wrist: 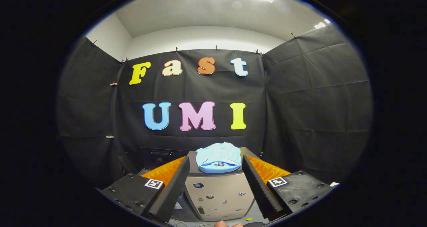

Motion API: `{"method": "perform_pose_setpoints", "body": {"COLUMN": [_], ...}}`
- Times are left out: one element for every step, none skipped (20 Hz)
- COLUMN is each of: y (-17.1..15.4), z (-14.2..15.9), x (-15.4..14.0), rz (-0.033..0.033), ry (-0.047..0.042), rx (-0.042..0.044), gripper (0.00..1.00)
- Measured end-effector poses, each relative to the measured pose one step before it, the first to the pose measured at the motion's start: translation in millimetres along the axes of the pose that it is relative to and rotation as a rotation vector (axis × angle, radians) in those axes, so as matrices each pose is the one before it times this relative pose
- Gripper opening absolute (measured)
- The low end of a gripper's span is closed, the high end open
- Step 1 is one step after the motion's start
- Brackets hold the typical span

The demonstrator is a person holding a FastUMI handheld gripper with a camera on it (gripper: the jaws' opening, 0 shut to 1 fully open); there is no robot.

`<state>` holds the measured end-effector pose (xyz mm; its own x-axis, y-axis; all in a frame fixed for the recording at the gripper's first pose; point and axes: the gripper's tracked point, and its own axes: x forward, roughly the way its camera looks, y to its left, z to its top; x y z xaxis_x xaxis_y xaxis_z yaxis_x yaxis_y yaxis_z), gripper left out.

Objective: Put the clothes into the washing machine and then close the washing machine lid.

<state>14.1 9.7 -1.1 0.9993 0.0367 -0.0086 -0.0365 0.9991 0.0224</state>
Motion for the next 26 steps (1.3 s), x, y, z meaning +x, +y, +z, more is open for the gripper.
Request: {"method": "perform_pose_setpoints", "body": {"y": [0.64,-0.52,-3.56,-2.73,-2.08,-1.04,-2.14,-3.03,-3.16,-2.54,-1.12,-1.35,-1.26,-0.84,-0.94,0.32,1.99,1.1,-0.92,-1.63,-0.47,0.68,2.01,-0.71,-2.37,-1.05], "z": [1.12,0.37,-1.71,-1.78,-1.48,-1.59,-1.45,-1.45,-3.86,-4.59,-4.59,-5.02,-6.42,-5.2,-4.61,-2.73,-1.44,-2.48,-1.85,-0.27,-0.32,1.59,1.13,-3.4,-4.21,-2.6], "x": [4.46,4.52,5.96,7.85,6.33,7.74,9.37,9.0,10.89,11.63,10.96,12.65,13.4,15.48,15.71,14.92,16.07,15.74,16.46,17.86,17.22,17.79,19.01,18.91,18.78,18.16], "rz": [0.00374,0.00104,-0.00321,-0.00437,-0.00233,-0.00138,-0.00618,-0.00788,-0.0069,-0.0042,-0.00331,-0.00261,-0.00313,-0.00273,-0.00034,0.00648,0.01041,0.0095,0.00455,0.00018,0.00513,0.00752,0.00945,0.00154,0.00146,0.00134], "ry": [-0.00232,-0.00104,0.00066,0.00377,0.00543,0.00468,0.00513,0.00295,0.00774,0.01165,0.01481,0.01758,0.01842,0.0168,0.01784,0.01361,0.01607,0.02251,0.01972,0.0262,0.01893,0.01487,0.01934,0.02809,0.03424,0.03335], "rx": [0.01051,0.00086,-0.00293,0.00086,0.00684,0.0075,0.00267,-0.00196,-0.00479,-0.00108,0.00452,0.00554,-0.00142,-0.00794,-0.00931,-0.00136,0.00583,0.00538,0.00683,0.00413,0.00421,-0.00036,-0.00708,-0.00755,-0.00639,-0.00255], "gripper": [0.98,0.98,0.98,0.98,0.98,0.98,0.98,0.98,0.98,0.98,0.98,0.98,0.98,0.98,0.98,0.98,0.98,0.98,0.98,0.98,0.98,0.98,0.99,0.98,0.98,0.99]}}
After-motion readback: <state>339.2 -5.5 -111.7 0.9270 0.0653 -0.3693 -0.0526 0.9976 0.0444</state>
